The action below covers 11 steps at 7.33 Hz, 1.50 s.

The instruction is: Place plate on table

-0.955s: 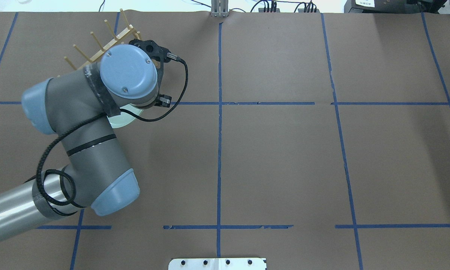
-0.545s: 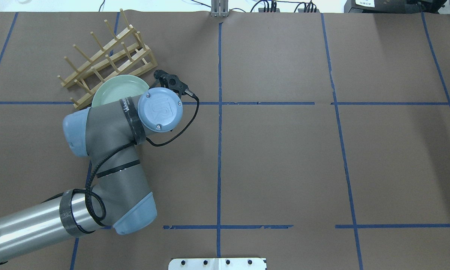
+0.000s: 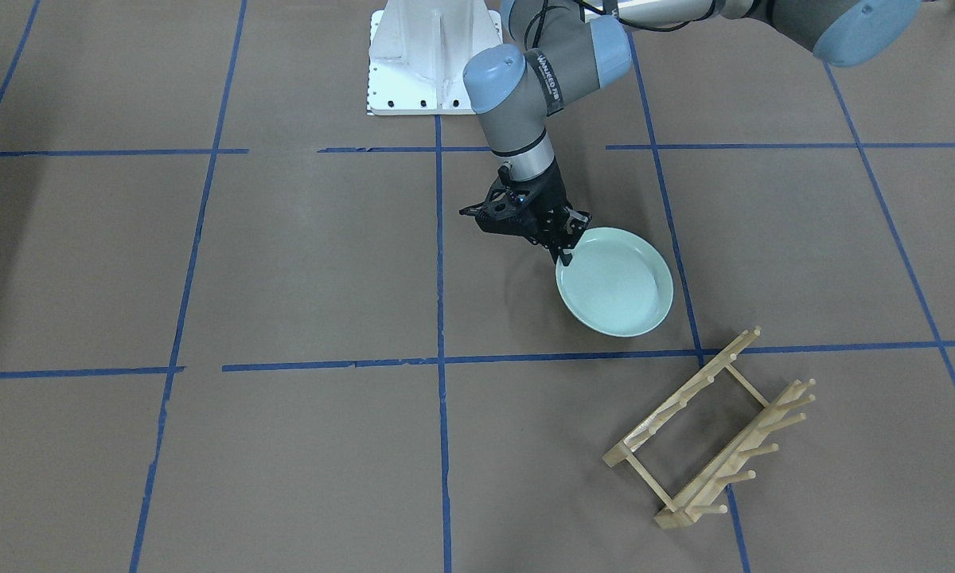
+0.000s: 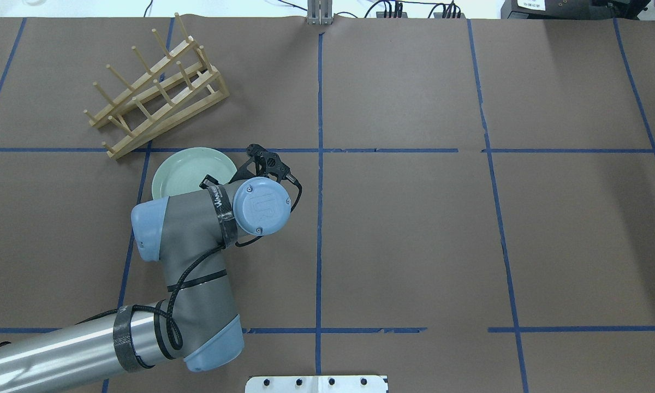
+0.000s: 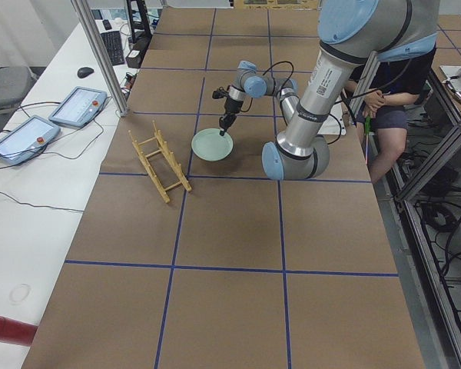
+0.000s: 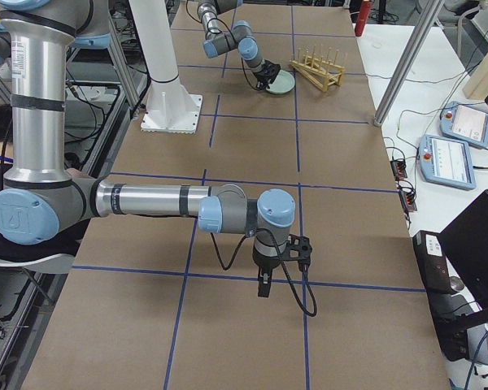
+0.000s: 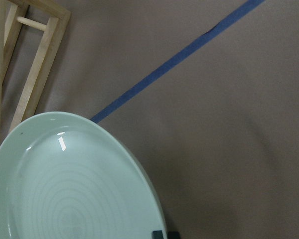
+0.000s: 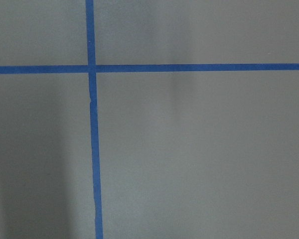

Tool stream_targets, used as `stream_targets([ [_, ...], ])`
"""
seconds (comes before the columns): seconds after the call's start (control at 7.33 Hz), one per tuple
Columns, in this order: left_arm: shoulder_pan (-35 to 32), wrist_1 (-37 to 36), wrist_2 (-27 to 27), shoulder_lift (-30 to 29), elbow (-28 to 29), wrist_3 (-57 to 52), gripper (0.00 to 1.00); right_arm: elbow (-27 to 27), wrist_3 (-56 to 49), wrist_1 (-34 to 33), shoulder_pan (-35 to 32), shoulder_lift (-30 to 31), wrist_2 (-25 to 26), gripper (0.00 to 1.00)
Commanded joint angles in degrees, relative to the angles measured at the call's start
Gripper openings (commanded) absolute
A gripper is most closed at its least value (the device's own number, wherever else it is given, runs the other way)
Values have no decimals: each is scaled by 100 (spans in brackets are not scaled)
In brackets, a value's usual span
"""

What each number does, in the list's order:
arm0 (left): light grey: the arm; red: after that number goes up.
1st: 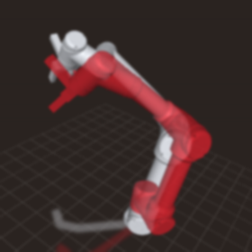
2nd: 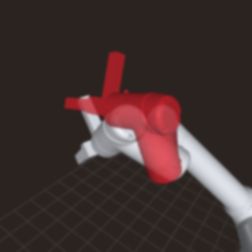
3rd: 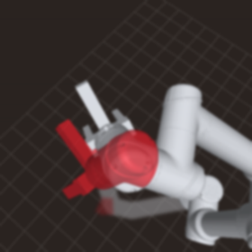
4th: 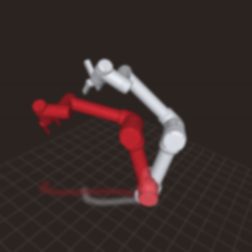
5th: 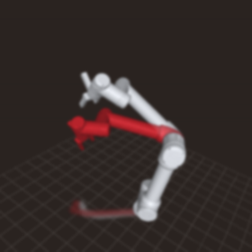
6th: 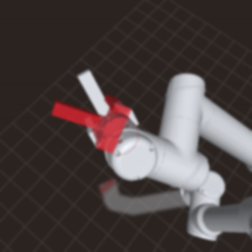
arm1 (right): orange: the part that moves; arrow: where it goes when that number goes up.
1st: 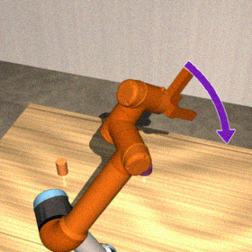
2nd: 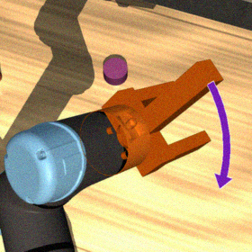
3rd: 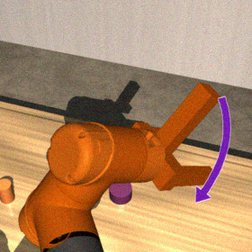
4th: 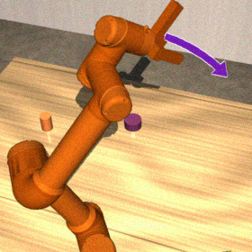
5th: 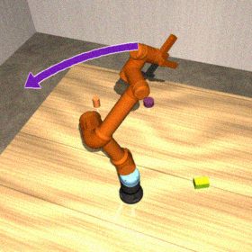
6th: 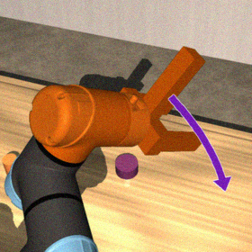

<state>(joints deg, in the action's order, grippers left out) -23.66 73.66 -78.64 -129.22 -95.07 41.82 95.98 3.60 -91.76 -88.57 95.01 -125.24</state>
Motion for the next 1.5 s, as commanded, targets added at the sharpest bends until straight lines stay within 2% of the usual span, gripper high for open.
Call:
stream_targets([
  [0.0, -7, 166, 33, 19, 6, -7, 100, 0, 0, 0, -2, 0, 0, 100],
  [0.14, -225, 175, -11, -33, -116, -112, 100, 0, 0, 0, -2, 0, 0, 100],
  [0.27, -705, 184, -107, -68, -517, -609, 100, 0, 0, 0, -2, 0, 0, 100],
  [0.55, -1952, 480, -1691, -69, -845, -1462, 100, 0, 9, 0, -2, 0, 0, 100],
  [0.82, -2894, 963, -2669, 115, -777, -2724, 100, 0, 0, 0, -2, 0, 0, 100],
  [1.09, -3738, 1639, -3593, 798, -750, -3180, 100, 0, 0, 0, -2, 0, 0, 100],
  [1.23, -4534, 1730, -4467, 1202, -741, -3285, 100, 0, 0, 0, -2, 0, 0, 100],
  [1.36, -4977, 1870, -5407, 1710, -506, -3982, 100, 0, 0, 0, 7, 0, 0, 100],
])
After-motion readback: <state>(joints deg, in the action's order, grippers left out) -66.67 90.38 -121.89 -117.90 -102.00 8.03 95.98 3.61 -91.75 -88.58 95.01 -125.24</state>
